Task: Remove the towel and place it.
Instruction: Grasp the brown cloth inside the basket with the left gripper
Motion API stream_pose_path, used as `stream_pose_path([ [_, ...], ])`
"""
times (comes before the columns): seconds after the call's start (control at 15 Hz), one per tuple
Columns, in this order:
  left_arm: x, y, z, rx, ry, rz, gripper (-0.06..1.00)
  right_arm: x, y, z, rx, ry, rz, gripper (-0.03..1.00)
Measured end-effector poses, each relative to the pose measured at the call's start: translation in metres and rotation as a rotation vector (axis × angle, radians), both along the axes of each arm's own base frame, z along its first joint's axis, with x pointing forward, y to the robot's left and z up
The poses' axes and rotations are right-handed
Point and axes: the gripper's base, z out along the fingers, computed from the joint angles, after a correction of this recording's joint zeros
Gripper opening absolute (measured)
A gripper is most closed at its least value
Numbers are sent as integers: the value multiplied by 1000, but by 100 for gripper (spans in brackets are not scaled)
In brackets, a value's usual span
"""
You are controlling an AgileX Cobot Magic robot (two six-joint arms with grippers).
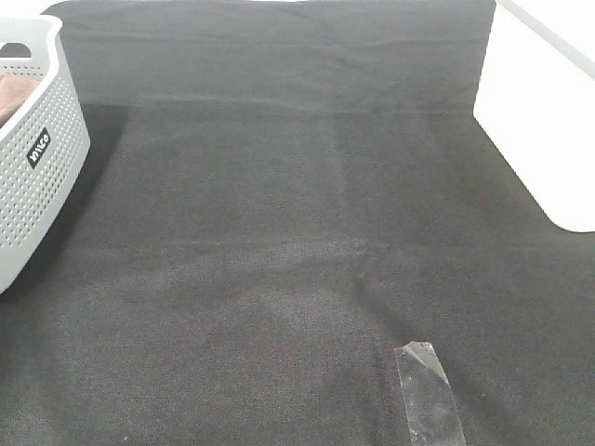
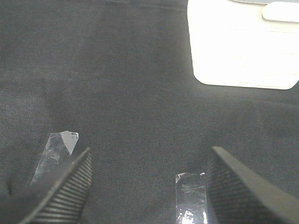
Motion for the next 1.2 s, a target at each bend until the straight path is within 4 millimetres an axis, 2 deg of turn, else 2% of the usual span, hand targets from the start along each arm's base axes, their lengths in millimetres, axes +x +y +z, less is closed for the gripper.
stream_pose_path([
  [0.27,-2,-1,8,3,35,5,0,0,0,0,0,0,0,68],
  [0.47,7,-7,47,-19,-49,58,0,0,0,0,0,0,0,68],
  [0.6,15,-26,76,-47,-160,96,0,0,0,0,0,0,0,68],
  [0.73,15,-57,100,-57,-228,48,0,0,0,0,0,0,0,68],
  [0.8,9,-79,118,-61,-264,2,0,0,0,0,0,0,0,68],
  [0.93,1,-97,135,-62,-299,-36,0,0,0,0,0,0,0,68],
  [1.2,-32,-131,191,-80,-423,-105,0,0,0,0,0,0,0,68],
])
